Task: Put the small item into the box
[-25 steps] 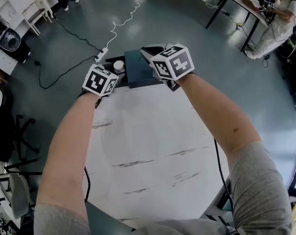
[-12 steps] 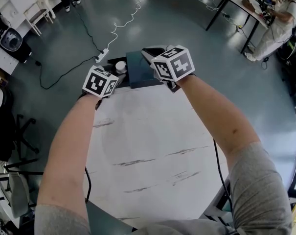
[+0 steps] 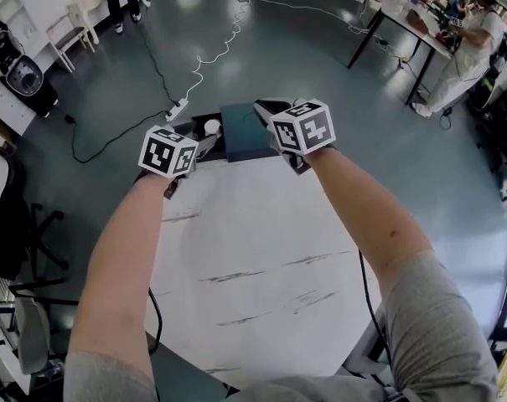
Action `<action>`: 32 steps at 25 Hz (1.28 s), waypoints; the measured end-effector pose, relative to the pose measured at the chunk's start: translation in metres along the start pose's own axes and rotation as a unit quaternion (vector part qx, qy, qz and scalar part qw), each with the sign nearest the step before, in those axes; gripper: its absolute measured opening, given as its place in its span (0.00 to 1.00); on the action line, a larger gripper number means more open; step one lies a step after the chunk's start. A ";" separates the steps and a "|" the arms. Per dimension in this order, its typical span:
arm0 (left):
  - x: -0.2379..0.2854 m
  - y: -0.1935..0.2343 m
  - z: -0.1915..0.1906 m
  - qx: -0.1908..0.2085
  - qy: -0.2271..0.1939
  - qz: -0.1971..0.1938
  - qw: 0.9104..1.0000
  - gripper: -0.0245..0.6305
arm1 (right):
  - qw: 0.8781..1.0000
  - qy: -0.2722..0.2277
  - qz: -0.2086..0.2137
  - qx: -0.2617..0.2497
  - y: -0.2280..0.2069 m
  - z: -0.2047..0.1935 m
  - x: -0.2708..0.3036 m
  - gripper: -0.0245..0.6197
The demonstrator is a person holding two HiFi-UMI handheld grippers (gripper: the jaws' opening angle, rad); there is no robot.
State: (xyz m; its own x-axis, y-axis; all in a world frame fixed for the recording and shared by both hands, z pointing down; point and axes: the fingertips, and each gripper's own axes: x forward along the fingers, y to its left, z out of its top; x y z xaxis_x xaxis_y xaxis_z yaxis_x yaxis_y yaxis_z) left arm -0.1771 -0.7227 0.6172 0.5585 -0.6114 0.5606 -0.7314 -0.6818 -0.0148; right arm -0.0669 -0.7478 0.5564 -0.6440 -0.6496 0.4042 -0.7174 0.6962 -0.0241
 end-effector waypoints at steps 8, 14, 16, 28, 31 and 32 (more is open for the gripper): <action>-0.054 -0.020 0.035 -0.008 -0.075 -0.009 0.997 0.29 | 0.999 -0.007 -0.026 0.024 0.007 0.011 -0.043 0.05; -0.090 -0.043 0.054 -0.026 -0.134 -0.004 0.991 0.04 | 0.999 -0.015 -0.039 0.035 0.026 0.024 -0.073 0.05; -0.098 -0.052 0.057 -0.034 -0.143 -0.005 0.989 0.04 | 0.998 -0.021 -0.043 0.041 0.032 0.026 -0.084 0.05; -0.167 -0.092 0.099 -0.045 -0.206 -0.035 0.977 0.04 | 0.994 -0.037 -0.084 0.054 0.064 0.051 -0.154 0.05; -0.184 -0.104 0.099 -0.058 -0.213 -0.061 0.973 0.04 | 0.993 -0.039 -0.096 0.056 0.072 0.052 -0.169 0.05; -0.190 -0.108 0.099 -0.061 -0.215 -0.074 0.972 0.04 | 0.993 -0.041 -0.099 0.057 0.075 0.054 -0.173 0.05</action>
State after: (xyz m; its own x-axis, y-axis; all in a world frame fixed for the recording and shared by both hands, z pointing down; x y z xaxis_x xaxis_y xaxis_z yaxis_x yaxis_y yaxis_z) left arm -0.1653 -0.5727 0.4310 0.7541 -0.6393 0.1507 -0.6567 -0.7387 0.1521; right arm -0.0232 -0.5995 0.4352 -0.5032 -0.7966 0.3350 -0.8547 0.5161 -0.0566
